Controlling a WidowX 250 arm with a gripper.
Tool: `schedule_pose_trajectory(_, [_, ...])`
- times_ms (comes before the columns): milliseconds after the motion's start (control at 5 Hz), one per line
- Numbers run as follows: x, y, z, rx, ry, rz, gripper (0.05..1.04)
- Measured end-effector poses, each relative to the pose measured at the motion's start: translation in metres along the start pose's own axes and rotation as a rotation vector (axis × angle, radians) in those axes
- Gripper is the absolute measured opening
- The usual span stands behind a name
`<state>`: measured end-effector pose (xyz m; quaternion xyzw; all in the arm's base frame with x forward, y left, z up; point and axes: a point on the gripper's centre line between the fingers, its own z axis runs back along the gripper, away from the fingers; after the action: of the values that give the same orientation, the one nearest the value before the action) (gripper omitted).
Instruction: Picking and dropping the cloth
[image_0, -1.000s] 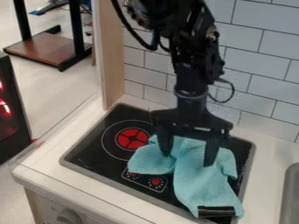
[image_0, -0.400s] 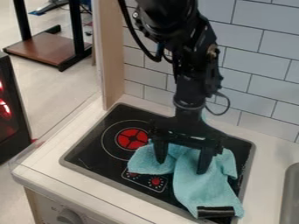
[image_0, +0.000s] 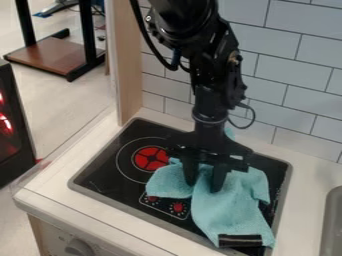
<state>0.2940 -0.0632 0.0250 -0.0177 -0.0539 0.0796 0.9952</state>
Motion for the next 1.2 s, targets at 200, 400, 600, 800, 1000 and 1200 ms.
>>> schedule_pose_trajectory(200, [0.0,-0.002,0.0,-0.015,-0.002,-0.002,0.144])
schedule_pose_trajectory(400, [-0.003,-0.004,-0.001,-0.027,0.01,-0.006,0.051])
schedule_pose_trajectory(600, [-0.001,0.005,0.007,-0.043,0.018,0.021,0.048])
schedule_pose_trajectory(800, [0.003,0.013,0.028,-0.078,-0.001,0.05,0.048])
schedule_pose_trajectory(1000, [0.008,0.016,0.048,-0.117,-0.018,0.079,0.048])
schedule_pose_trajectory(1200, [0.01,0.012,0.069,-0.153,-0.047,0.081,0.049])
